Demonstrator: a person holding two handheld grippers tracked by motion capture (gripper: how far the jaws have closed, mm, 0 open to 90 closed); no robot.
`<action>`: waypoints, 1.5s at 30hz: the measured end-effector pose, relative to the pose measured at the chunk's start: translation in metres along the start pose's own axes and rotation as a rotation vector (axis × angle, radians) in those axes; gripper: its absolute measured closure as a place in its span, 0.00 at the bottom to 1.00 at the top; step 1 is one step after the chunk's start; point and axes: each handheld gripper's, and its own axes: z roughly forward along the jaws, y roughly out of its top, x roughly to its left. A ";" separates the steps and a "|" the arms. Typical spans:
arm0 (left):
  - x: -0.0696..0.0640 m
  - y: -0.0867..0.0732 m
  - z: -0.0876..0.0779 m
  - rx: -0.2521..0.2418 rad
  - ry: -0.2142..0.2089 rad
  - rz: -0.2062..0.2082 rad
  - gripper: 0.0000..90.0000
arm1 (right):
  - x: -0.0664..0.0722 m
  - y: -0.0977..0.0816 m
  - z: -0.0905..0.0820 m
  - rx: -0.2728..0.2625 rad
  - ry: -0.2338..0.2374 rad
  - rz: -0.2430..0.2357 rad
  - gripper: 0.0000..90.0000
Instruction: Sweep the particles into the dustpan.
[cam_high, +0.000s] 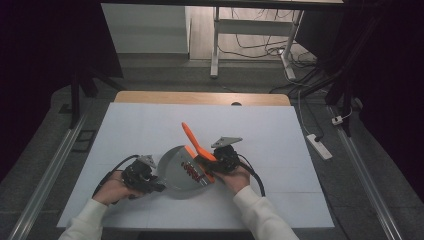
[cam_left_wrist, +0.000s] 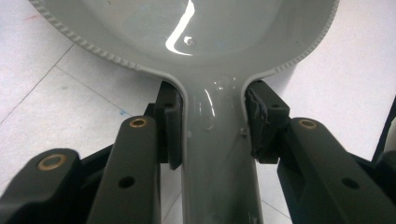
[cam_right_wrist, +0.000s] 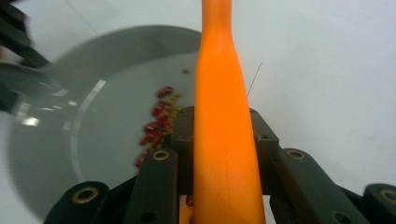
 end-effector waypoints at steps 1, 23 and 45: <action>0.000 0.000 0.000 0.001 0.000 0.000 0.69 | 0.003 0.001 0.000 -0.003 0.012 -0.002 0.78; 0.000 0.000 -0.001 -0.013 0.005 0.004 0.69 | -0.007 0.010 -0.022 -0.091 0.004 -0.003 0.78; -0.004 -0.006 -0.010 -0.100 0.050 -0.027 0.69 | -0.013 0.005 -0.054 -0.109 -0.026 -0.058 0.78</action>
